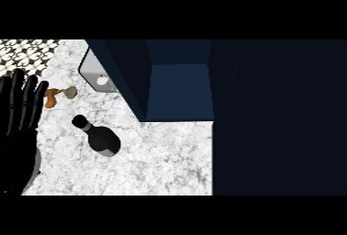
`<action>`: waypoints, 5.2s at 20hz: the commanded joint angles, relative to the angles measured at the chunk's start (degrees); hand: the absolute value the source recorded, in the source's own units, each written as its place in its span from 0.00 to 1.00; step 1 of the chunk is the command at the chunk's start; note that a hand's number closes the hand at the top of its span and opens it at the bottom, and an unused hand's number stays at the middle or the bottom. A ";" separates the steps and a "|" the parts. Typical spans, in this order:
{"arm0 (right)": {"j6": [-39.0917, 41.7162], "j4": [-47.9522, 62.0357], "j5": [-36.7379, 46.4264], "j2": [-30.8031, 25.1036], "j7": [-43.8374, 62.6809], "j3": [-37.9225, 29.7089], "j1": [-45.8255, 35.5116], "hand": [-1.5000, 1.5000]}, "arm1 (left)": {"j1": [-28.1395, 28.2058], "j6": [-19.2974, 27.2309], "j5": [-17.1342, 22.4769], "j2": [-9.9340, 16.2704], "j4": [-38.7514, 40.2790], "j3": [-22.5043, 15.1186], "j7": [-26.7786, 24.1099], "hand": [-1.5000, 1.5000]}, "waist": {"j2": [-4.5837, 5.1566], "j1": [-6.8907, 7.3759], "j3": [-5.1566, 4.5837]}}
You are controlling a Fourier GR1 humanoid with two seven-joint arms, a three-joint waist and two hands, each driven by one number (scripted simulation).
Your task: Pick up the wine, place it into the cabinet and close the cabinet
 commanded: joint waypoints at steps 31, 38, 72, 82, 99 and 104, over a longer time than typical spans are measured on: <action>-7.35 -30.37 6.30 3.65 32.16 25.24 8.63 0.00 | -11.98 -33.59 71.25 31.96 14.10 9.89 26.83 0.00 | 1.18 0.11 -1.25; -10.74 -32.25 9.35 1.98 36.02 28.40 5.95 0.00 | -9.82 -32.68 65.46 28.00 11.25 8.11 26.72 0.00 | 1.04 -0.07 -1.27; -20.67 -34.90 9.10 -7.00 41.50 30.70 -0.66 0.00 | -11.83 -53.62 21.79 11.56 43.56 11.73 1.06 0.00 | 1.24 -0.86 -1.36; -23.91 -31.39 11.89 -6.48 40.20 34.67 -2.89 0.00 | -17.76 -56.63 9.04 14.10 59.22 13.36 -12.67 0.00 | 1.34 -0.93 -1.35; -26.78 -31.50 9.88 -10.43 40.12 35.24 -4.71 0.00 | -20.83 -48.21 -7.10 13.34 79.41 6.07 -35.61 0.00 | 1.49 -1.88 -1.43; -26.85 -30.63 8.11 -11.83 36.86 35.05 -3.73 0.00 | -20.64 -52.08 -6.40 13.85 84.33 3.88 -37.42 0.00 | 1.53 -2.15 -1.41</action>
